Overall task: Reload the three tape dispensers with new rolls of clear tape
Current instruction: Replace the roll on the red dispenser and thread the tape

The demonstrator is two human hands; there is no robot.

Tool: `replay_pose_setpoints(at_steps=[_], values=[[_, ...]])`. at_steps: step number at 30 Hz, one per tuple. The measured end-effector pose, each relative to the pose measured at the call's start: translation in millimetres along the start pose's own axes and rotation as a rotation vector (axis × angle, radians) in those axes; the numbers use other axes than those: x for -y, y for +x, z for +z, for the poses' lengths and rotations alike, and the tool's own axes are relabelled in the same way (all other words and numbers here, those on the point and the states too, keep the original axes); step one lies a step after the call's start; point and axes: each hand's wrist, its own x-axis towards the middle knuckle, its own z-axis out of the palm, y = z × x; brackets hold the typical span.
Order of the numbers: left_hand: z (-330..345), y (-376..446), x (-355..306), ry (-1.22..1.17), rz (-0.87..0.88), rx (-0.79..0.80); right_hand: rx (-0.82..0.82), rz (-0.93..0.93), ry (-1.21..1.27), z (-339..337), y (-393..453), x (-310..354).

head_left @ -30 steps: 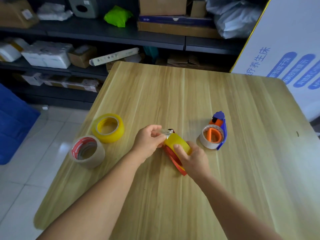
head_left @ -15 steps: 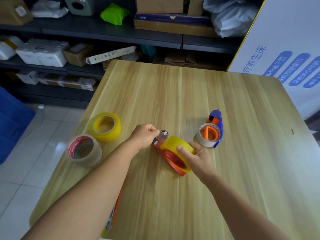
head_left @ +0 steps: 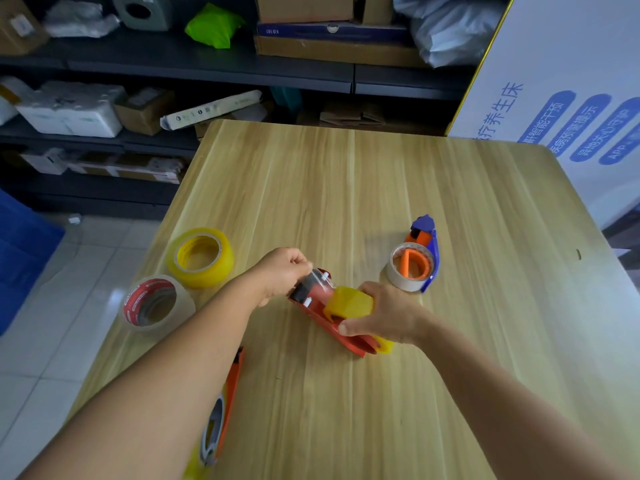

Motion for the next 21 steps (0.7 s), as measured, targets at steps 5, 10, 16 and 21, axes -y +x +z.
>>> replay_pose_setpoints(at_steps=[5, 10, 16, 21], values=[[3, -1, -4, 0.049, 0.027, -0.039, 0.030, 0.099, -0.228, 0, 5, 20], [0, -5, -7, 0.049, 0.037, -0.024, 0.039, 0.126, -0.185, 0, 8, 22], [-2, -12, -8, -0.108, 0.001, 0.024, 0.045, 0.120, -0.111, 0, 10, 15], [1, -6, 0, -0.208, -0.118, -0.144, 0.075, 0.088, -0.130, -2, 4, 16]])
